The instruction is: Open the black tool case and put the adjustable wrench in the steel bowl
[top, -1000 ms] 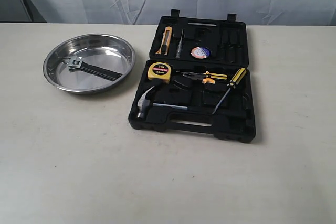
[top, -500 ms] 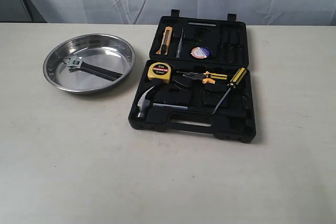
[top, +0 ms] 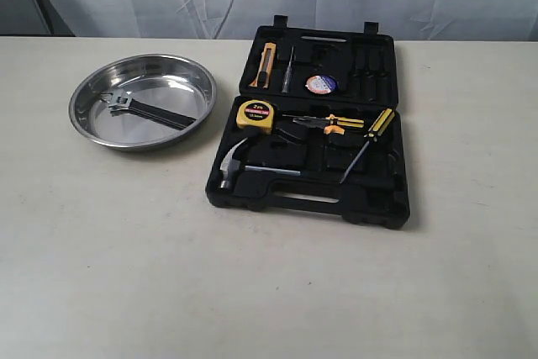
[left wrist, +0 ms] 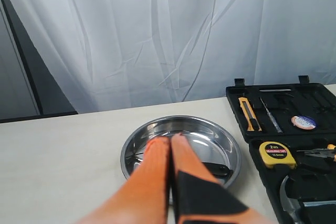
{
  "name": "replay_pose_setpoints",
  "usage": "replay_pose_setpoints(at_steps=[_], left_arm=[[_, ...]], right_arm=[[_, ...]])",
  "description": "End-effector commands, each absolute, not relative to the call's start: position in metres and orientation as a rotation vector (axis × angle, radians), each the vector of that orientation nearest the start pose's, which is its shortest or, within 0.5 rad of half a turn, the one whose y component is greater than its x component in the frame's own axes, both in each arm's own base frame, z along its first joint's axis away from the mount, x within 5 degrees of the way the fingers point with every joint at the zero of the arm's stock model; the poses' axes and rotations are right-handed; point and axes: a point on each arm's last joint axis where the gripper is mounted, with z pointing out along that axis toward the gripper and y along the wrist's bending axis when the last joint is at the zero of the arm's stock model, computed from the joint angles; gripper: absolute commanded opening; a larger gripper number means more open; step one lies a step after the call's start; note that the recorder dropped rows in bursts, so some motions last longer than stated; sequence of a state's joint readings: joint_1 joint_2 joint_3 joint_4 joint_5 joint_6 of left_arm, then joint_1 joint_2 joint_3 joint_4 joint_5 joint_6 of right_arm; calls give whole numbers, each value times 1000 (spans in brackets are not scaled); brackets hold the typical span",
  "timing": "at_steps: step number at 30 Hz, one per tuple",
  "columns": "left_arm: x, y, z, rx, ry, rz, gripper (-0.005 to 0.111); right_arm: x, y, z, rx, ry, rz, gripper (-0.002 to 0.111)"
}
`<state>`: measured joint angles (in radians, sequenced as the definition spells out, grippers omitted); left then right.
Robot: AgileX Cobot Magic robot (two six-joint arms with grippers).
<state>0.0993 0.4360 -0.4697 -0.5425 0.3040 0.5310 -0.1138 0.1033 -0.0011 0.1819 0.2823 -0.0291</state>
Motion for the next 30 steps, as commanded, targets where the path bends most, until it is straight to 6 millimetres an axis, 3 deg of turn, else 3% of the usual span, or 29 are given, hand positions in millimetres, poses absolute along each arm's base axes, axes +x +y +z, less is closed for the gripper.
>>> replay_pose_setpoints(at_steps=[1,8,18,30], left_arm=[[95,-4,319,38,1695,-46,0],[88,-3,316,59,1638,2,0],[85,-6,243,-36,1800,-128,0],[70,-4,204,-100,1753,-150,0]], right_arm=[[61,-3,182,209,1847,65,-1],[61,-3,182,209,1847,65,-1],[61,-3,183,209,1845,64,-1],[61,-3,183,209,1845,64,-1]])
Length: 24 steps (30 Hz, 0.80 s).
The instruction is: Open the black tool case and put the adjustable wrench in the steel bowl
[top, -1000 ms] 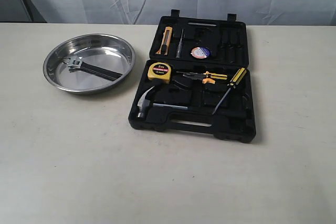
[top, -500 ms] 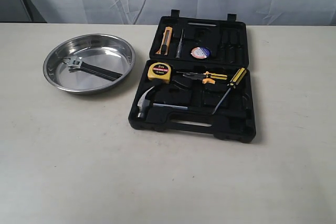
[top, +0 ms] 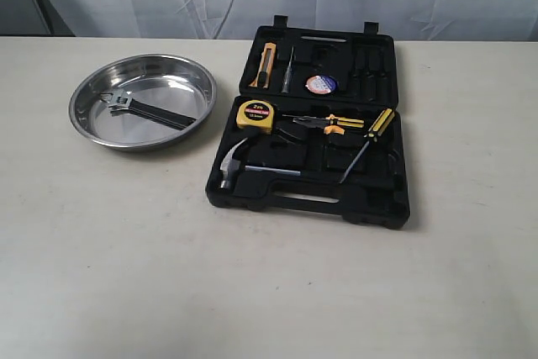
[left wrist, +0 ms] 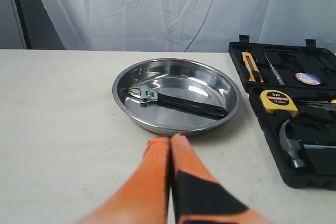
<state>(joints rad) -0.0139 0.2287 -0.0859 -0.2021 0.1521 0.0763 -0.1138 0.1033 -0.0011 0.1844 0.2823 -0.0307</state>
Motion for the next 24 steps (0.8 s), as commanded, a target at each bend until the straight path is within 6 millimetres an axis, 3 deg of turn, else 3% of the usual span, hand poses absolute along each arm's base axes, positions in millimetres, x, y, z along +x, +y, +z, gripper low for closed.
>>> replay_pose_setpoints(at_steps=[1,4,24], left_arm=[[69,-4,201,-108,1753,-157,0],[66,-4,193,-125,1749,-171,0],[58,-5,191,-125,1736,-196,0]], right_arm=[[61,-3,183,209,1845,64,-1],[61,-3,183,209,1845,64,-1],[61,-3,183,209,1847,64,-1]])
